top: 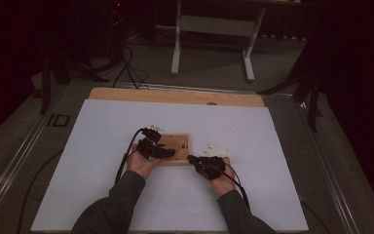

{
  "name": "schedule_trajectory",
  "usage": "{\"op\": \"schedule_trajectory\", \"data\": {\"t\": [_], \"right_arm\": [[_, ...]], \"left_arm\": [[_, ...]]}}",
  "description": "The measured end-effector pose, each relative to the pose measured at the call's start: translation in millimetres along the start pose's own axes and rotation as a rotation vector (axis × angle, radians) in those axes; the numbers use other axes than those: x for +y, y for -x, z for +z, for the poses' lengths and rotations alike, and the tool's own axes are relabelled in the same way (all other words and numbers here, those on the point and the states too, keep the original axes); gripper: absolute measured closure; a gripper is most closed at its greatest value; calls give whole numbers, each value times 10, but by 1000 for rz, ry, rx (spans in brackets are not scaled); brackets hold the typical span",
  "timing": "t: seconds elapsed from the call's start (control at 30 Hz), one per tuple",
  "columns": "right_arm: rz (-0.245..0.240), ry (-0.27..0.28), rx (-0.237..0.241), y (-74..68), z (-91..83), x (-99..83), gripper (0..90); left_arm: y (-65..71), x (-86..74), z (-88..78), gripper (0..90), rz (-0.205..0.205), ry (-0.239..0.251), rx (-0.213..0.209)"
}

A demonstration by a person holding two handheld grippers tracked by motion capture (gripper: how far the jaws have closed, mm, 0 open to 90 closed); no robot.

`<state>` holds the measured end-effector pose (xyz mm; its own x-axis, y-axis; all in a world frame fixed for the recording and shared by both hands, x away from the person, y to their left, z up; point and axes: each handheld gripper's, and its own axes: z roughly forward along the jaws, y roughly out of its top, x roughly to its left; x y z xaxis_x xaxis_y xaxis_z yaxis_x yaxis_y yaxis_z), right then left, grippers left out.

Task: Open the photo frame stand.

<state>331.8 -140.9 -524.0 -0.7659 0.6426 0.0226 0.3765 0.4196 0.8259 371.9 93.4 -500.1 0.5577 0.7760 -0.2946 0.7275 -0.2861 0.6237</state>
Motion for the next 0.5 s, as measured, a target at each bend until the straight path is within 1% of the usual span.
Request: {"op": "schedule_trajectory", "data": {"t": [0.03,0.2,0.3,0.37,0.43,0.5], "right_arm": [[0,0,1,0,0,0,875],[0,-1,7,-1,-1,1,861],[3,-3,10,-1,-2,1,852],[1,-4,12,-2,-4,4,837],[2,-5,8,0,-9,8,803],[17,-1,6,10,-24,15,783]], "left_arm": [[10,2,-2,520,10,-5,9],[27,0,1,522,31,-5,25],[56,-5,-5,523,47,3,42],[72,-8,-10,523,59,9,49],[94,-16,-18,524,84,18,57],[111,-25,-25,523,98,25,65]]}}
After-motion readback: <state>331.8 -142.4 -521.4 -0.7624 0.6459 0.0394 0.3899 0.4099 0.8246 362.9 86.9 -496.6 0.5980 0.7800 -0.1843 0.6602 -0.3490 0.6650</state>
